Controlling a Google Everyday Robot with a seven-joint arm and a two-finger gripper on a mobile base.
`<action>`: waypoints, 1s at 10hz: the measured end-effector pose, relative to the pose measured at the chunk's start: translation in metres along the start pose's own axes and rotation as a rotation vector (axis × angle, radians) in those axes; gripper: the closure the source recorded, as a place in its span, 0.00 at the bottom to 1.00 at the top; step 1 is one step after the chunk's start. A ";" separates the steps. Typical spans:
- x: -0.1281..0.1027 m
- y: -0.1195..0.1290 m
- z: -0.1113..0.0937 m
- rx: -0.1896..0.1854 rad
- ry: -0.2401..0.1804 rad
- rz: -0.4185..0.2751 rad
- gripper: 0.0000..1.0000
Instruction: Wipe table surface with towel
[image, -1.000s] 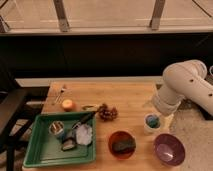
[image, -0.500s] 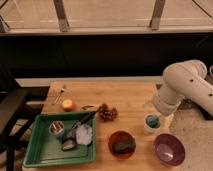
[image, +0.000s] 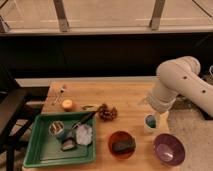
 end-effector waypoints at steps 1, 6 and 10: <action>-0.019 -0.010 0.004 -0.005 -0.020 -0.012 0.27; -0.121 -0.065 0.030 0.024 -0.131 -0.036 0.27; -0.160 -0.077 0.042 0.014 -0.152 -0.056 0.27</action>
